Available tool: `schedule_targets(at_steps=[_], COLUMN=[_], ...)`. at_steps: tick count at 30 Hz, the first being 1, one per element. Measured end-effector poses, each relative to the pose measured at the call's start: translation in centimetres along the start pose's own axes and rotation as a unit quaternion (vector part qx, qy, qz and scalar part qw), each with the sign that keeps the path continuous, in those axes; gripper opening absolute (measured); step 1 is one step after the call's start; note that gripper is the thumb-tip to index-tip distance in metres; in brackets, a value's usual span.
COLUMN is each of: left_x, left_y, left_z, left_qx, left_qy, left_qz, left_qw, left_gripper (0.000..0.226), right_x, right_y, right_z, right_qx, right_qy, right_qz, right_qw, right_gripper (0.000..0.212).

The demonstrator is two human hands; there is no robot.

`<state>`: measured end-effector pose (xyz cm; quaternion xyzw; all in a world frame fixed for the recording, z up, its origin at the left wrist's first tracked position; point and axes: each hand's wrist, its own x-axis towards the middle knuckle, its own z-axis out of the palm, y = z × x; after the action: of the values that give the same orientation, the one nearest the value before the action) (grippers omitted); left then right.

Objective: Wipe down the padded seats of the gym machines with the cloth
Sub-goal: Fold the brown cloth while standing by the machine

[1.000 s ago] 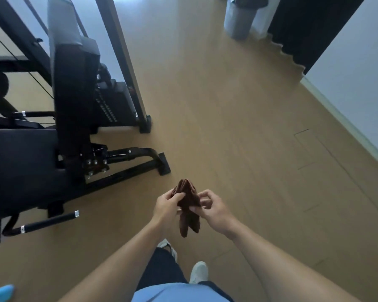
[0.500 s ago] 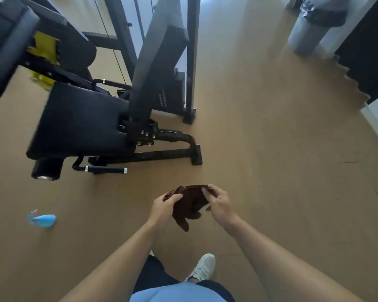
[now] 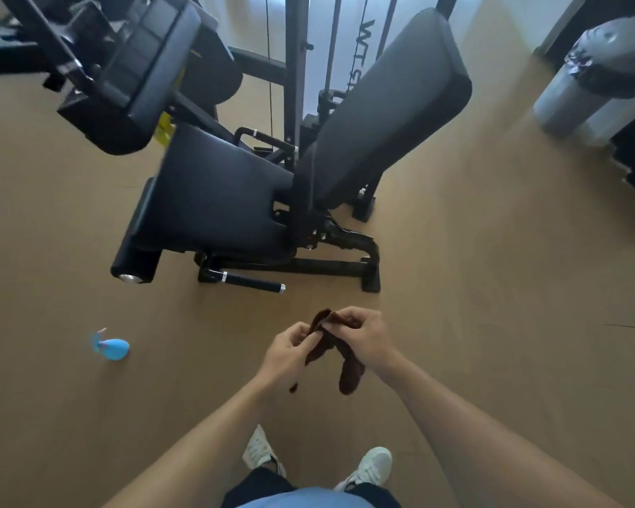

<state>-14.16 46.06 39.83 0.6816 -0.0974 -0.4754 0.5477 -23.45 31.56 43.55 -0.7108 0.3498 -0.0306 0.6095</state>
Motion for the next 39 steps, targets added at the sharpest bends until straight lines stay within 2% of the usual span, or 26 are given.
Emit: schedule_targets(at_steps=[5, 11, 13, 17, 21, 23, 26, 31, 35, 36, 39], left_x=[-0.1, 1.0, 1.8, 4.0, 6.8, 8.5, 10.8, 15.2, 17.4, 17.8, 19.0], left_y=[2.1, 3.4, 3.8, 3.8, 4.3, 4.9, 6.0, 4.8, 2.1, 1.9, 1.6], left_z=[-5.0, -9.1, -10.0, -11.2, -12.0, -12.2, -12.5, -14.4, -17.3, -17.9, -20.4], left_qx=[0.014, 0.071, 0.086, 0.134, 0.149, 0.137, 0.1, 0.201, 0.175, 0.148, 0.048], left_qy=[-0.004, -0.008, 0.011, 0.105, 0.16, 0.15, 0.099, 0.089, 0.144, 0.166, 0.278], left_qz=[0.029, 0.05, 0.073, 0.112, 0.081, 0.05, -0.003, -0.074, -0.138, -0.139, -0.13], left_qw=[0.999, 0.996, 0.994, 0.979, 0.972, 0.978, 0.99, 0.973, 0.964, 0.965, 0.95], left_gripper=[0.023, 0.025, 0.025, 0.024, 0.029, 0.03, 0.031, 0.031, 0.008, 0.004, 0.011], right_x=[1.8, 4.4, 5.5, 8.3, 12.2, 14.5, 18.0, 24.2, 28.4, 29.3, 31.4], right_y=[-2.3, -4.7, -5.4, -6.3, -7.2, -7.7, -8.5, -10.4, -10.6, -9.9, -6.9], right_z=[4.1, 6.8, 7.4, 8.1, 7.7, 7.2, 7.0, 7.2, 7.2, 7.2, 7.5], right_qx=[-0.017, -0.016, -0.03, -0.016, -0.04, -0.058, -0.085, -0.06, 0.01, 0.003, -0.067], right_qy=[-0.006, -0.033, -0.045, -0.046, -0.101, -0.112, -0.085, -0.073, 0.011, 0.022, 0.045], right_qz=[0.012, 0.029, 0.031, 0.04, 0.054, 0.039, -0.016, -0.082, -0.083, -0.077, -0.05], right_qw=[1.0, 0.999, 0.998, 0.998, 0.993, 0.991, 0.993, 0.992, 0.996, 0.997, 0.995], right_gripper=[0.005, 0.021, 0.023, 0.021, 0.017, 0.016, 0.017, 0.012, 0.011, 0.012, 0.016])
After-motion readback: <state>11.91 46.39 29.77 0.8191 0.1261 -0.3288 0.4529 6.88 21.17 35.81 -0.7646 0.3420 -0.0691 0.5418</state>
